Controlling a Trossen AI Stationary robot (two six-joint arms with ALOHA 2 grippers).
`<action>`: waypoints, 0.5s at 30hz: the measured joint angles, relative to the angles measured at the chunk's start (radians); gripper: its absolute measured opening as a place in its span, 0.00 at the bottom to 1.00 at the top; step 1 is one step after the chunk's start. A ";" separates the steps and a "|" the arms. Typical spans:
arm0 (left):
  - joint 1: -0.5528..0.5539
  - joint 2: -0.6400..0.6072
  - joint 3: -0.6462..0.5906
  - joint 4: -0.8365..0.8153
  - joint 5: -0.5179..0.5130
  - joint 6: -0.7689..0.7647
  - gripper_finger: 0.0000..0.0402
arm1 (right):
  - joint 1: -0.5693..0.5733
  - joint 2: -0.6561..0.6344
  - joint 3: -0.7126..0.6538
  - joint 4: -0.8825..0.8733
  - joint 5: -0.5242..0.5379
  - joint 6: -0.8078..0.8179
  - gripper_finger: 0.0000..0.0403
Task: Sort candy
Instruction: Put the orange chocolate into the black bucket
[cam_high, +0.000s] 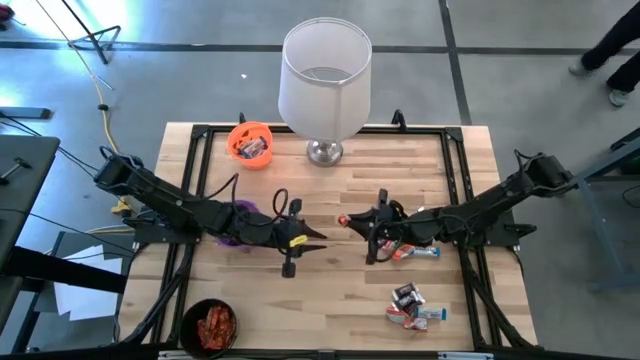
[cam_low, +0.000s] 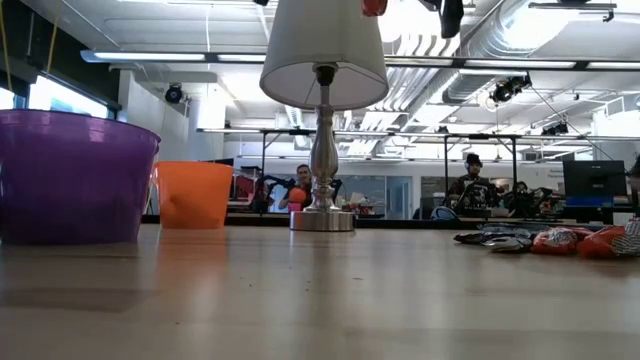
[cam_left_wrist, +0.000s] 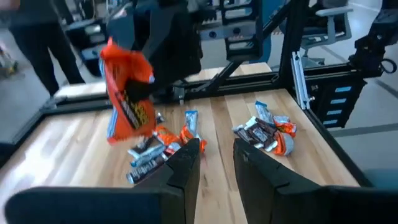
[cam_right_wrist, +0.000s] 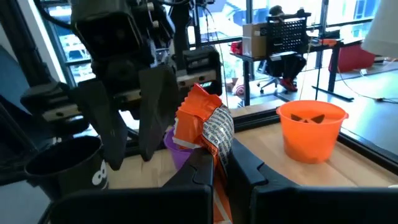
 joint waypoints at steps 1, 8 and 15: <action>0.000 0.005 0.000 0.014 0.000 0.019 0.22 | 0.000 0.002 0.000 0.006 -0.002 -0.004 0.01; 0.024 0.047 0.000 0.043 -0.001 0.095 0.29 | 0.000 0.003 0.000 0.016 -0.006 -0.019 0.01; 0.072 0.071 0.000 0.052 -0.012 0.095 0.36 | 0.003 0.003 0.000 0.016 -0.037 -0.020 0.01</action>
